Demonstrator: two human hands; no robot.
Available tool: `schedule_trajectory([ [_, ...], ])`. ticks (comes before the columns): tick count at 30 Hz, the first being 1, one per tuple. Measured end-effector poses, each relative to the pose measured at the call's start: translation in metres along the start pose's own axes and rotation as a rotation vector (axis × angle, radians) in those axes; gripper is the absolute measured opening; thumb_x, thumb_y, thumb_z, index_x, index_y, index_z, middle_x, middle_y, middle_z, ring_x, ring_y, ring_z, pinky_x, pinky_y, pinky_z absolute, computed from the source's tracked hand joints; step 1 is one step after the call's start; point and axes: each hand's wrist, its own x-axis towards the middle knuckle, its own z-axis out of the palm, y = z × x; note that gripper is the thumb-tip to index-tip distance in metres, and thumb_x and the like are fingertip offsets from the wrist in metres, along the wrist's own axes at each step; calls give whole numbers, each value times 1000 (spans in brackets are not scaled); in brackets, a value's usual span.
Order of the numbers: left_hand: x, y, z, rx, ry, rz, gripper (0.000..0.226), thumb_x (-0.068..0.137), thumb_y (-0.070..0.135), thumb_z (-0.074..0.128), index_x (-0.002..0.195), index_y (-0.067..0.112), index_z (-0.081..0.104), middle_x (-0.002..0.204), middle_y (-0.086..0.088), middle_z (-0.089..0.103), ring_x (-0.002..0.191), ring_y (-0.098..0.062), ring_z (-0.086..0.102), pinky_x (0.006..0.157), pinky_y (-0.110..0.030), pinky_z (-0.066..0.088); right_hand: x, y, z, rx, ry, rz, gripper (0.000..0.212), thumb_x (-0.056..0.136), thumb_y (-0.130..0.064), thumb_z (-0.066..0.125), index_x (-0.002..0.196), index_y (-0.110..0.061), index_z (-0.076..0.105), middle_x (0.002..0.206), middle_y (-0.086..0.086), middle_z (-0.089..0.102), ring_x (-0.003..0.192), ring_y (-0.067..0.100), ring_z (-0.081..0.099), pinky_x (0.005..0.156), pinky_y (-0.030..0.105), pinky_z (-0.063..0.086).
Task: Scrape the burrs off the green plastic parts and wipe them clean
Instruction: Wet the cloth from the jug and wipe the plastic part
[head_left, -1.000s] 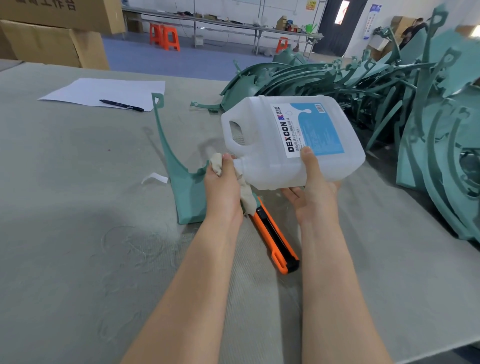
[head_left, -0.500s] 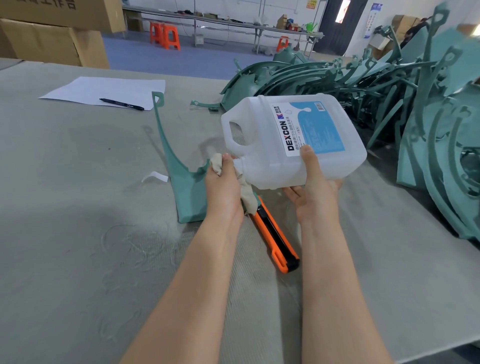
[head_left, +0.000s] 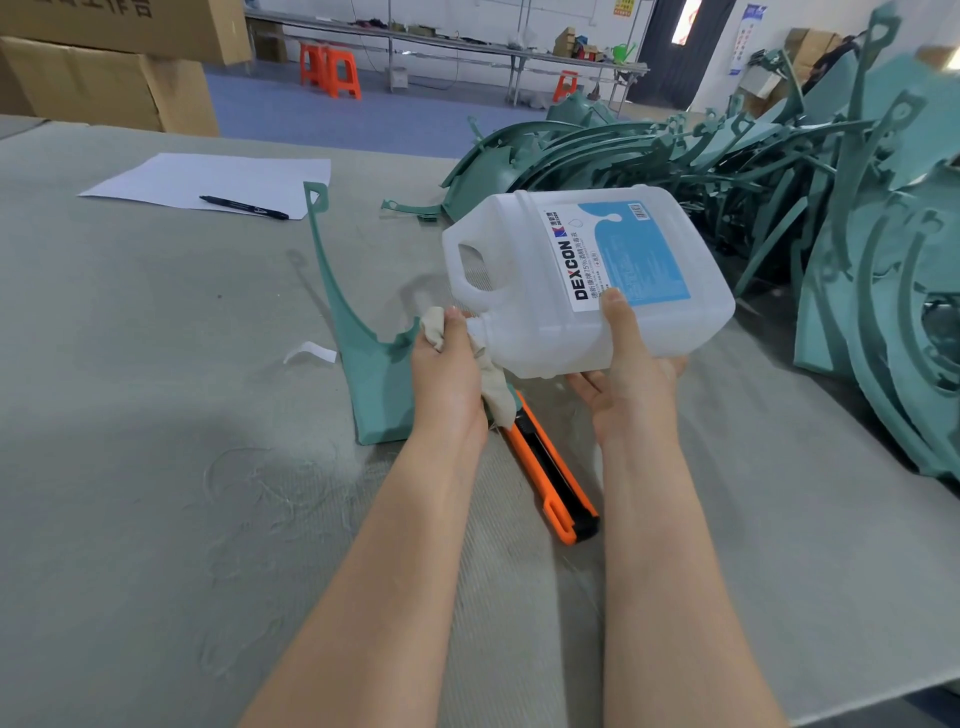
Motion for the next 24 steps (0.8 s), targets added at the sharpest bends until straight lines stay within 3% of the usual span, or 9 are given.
schedule_trajectory([
  [9, -1, 0, 0, 3, 18, 16, 24, 101, 22, 45, 78, 16, 52, 65, 6, 55, 42, 8, 54, 44, -9, 41, -1, 0, 0, 2, 5, 6, 83, 79, -24, 80, 140, -24, 24, 121, 3, 64, 104, 25, 68, 69, 45, 61],
  [15, -4, 3, 0, 18, -19, -23, 19, 101, 27, 45, 87, 17, 54, 77, 6, 60, 61, 1, 58, 53, -11, 46, 0, 0, 0, -1, 14, 20, 83, 79, -26, 80, 140, -23, 25, 119, 4, 64, 101, 25, 69, 68, 44, 61],
  [19, -8, 12, 4, -25, -42, -19, 15, 100, 25, 47, 92, 16, 55, 80, 4, 60, 67, -4, 59, 56, -13, 49, 0, -2, -2, -13, 11, 50, 73, 80, -32, 78, 138, -21, 35, 119, 4, 66, 97, 23, 70, 64, 36, 62],
  [24, -17, 25, 16, -82, -77, 27, 26, 101, 19, 46, 75, 17, 48, 60, 12, 55, 49, 5, 53, 51, -11, 43, -1, -6, -2, 80, 32, 89, 74, 79, -36, 79, 138, -17, 39, 119, 8, 66, 96, 25, 71, 57, 32, 59],
])
